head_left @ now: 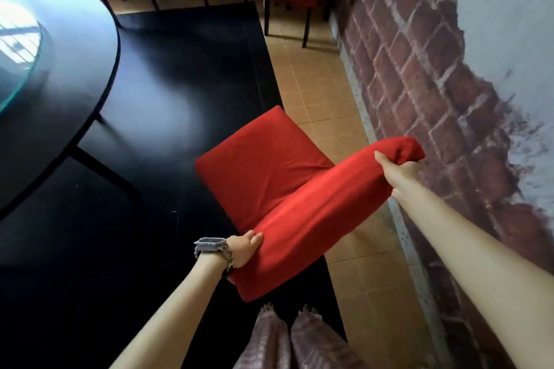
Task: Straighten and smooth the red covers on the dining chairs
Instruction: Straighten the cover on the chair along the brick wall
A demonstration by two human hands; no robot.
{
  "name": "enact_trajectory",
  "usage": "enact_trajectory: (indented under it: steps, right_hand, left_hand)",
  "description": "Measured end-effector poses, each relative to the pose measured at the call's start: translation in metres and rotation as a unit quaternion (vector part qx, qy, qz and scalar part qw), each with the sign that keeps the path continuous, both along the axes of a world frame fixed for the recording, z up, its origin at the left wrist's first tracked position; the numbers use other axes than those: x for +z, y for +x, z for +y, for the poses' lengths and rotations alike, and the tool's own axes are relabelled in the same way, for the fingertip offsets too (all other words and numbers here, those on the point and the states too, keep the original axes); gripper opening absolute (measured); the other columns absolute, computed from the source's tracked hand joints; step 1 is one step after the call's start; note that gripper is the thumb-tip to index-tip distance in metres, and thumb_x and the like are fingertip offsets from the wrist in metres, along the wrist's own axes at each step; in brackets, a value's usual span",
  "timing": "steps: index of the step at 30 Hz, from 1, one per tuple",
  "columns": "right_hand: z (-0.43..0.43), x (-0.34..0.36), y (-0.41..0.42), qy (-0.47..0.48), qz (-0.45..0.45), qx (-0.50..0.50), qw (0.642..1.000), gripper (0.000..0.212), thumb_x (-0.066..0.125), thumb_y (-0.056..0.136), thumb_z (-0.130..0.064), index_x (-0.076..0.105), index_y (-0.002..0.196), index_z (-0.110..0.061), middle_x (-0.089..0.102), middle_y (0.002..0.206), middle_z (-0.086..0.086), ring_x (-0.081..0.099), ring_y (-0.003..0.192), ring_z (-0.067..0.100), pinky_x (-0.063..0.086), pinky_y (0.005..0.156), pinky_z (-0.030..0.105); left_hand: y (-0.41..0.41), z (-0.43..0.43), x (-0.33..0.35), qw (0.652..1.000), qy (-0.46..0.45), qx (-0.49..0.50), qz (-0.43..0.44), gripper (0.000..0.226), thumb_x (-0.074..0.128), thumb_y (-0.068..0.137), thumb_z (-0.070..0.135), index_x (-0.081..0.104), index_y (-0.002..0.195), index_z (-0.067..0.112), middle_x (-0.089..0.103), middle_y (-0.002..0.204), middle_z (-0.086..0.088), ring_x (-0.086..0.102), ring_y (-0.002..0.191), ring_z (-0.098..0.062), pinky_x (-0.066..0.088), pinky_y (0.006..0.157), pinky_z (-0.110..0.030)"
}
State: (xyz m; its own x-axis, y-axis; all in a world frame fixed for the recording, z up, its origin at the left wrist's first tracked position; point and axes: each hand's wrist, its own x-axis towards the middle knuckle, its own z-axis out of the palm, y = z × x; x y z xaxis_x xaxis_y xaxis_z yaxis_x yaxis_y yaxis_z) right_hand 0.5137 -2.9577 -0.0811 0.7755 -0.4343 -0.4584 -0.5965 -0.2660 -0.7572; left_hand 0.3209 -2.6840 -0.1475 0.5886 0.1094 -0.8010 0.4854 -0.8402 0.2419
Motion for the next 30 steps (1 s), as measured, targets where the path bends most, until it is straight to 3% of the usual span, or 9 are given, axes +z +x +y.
enact_trajectory:
  steps: [3, 9, 13, 16, 18, 22, 27, 29, 30]
  right_hand:
    - [0.021, -0.002, 0.025, 0.01, -0.017, 0.049, 0.999, 0.097, 0.072, 0.082, -0.04, 0.014, 0.15, 0.0, 0.033, 0.151, 0.016, 0.038, 0.136, 0.026, 0.032, 0.11, 0.035]
    - [0.062, 0.001, 0.062, -0.07, -0.03, 0.101, 0.992, 0.092, 0.066, 0.086, -0.043, 0.014, 0.149, -0.001, 0.032, 0.151, 0.016, 0.036, 0.136, 0.029, 0.028, 0.109, 0.033]
    - [0.082, 0.003, 0.054, -0.155, -0.007, 0.155, 0.976, 0.093, 0.06, 0.09, -0.044, 0.0, 0.152, -0.007, 0.026, 0.152, 0.024, 0.03, 0.138, 0.038, 0.023, 0.112, 0.041]
    - [0.084, -0.006, 0.025, -0.199, 0.009, 0.225, 0.954, 0.104, 0.065, 0.086, -0.046, -0.014, 0.151, -0.027, 0.023, 0.148, 0.035, 0.039, 0.129, 0.048, 0.032, 0.106, 0.048]
    - [0.082, -0.013, 0.007, -0.196, 0.008, 0.266, 0.944, 0.099, 0.062, 0.088, -0.047, -0.016, 0.148, -0.038, 0.023, 0.146, 0.038, 0.046, 0.121, 0.049, 0.038, 0.102, 0.046]
    - [0.071, -0.02, 0.001, -0.165, 0.014, 0.307, 0.937, 0.07, 0.047, 0.097, -0.044, -0.001, 0.148, -0.047, 0.021, 0.141, 0.033, 0.048, 0.117, 0.045, 0.037, 0.104, 0.039]
    - [0.067, -0.021, 0.004, -0.179, -0.005, 0.323, 0.929, 0.061, 0.042, 0.098, -0.045, 0.006, 0.148, -0.048, 0.029, 0.134, 0.026, 0.048, 0.093, 0.032, 0.04, 0.096, 0.035]
    - [0.067, -0.021, 0.003, -0.191, -0.005, 0.329, 0.925, 0.061, 0.04, 0.098, -0.047, 0.005, 0.148, -0.048, 0.031, 0.133, 0.026, 0.051, 0.1, 0.036, 0.041, 0.096, 0.036]
    - [0.067, -0.02, 0.003, -0.2, -0.005, 0.331, 0.922, 0.061, 0.039, 0.098, -0.048, 0.004, 0.149, -0.047, 0.031, 0.134, 0.028, 0.052, 0.103, 0.038, 0.041, 0.095, 0.037]
  left_hand:
    - [-0.006, -0.011, 0.006, 0.999, -0.012, -0.008, -0.029, 0.049, 0.018, 0.104, 0.037, 0.025, 0.147, 0.016, 0.043, 0.14, -0.018, 0.055, 0.116, -0.035, 0.045, 0.084, -0.03]
    - [0.0, -0.029, 0.012, 0.996, -0.041, 0.036, -0.07, 0.046, 0.02, 0.103, 0.017, 0.019, 0.149, 0.011, 0.04, 0.14, -0.017, 0.057, 0.11, -0.039, 0.045, 0.093, -0.042]
    - [0.008, -0.04, 0.018, 0.996, -0.042, 0.016, -0.075, 0.047, 0.018, 0.104, 0.022, 0.015, 0.15, 0.014, 0.039, 0.14, -0.02, 0.055, 0.113, -0.041, 0.042, 0.097, -0.045]
    - [0.022, -0.046, 0.026, 0.996, -0.067, 0.026, -0.054, 0.049, 0.014, 0.104, 0.034, 0.006, 0.152, 0.027, 0.033, 0.15, -0.016, 0.053, 0.117, -0.042, 0.04, 0.1, -0.041]
    - [0.036, -0.048, 0.029, 0.993, -0.086, 0.056, -0.055, 0.05, 0.014, 0.103, 0.041, 0.007, 0.152, 0.035, 0.036, 0.149, -0.019, 0.055, 0.115, -0.042, 0.044, 0.1, -0.043]
    - [0.062, -0.056, 0.033, 0.987, -0.124, 0.088, -0.055, 0.05, 0.014, 0.103, 0.038, 0.01, 0.153, 0.029, 0.035, 0.149, -0.017, 0.064, 0.101, -0.038, 0.057, 0.068, -0.034]
    - [0.066, -0.055, 0.031, 0.987, -0.126, 0.093, -0.045, 0.049, 0.016, 0.103, 0.042, 0.009, 0.151, 0.036, 0.033, 0.151, -0.012, 0.063, 0.104, -0.039, 0.059, 0.06, -0.037]
    - [0.067, -0.054, 0.03, 0.987, -0.124, 0.092, -0.047, 0.051, 0.016, 0.102, 0.047, 0.011, 0.151, 0.037, 0.033, 0.151, -0.013, 0.064, 0.102, -0.037, 0.057, 0.051, -0.028]
    - [0.068, -0.053, 0.03, 0.988, -0.118, 0.094, -0.043, 0.051, 0.017, 0.101, 0.05, 0.012, 0.15, 0.039, 0.036, 0.148, -0.017, 0.065, 0.1, -0.036, 0.058, 0.053, -0.028]
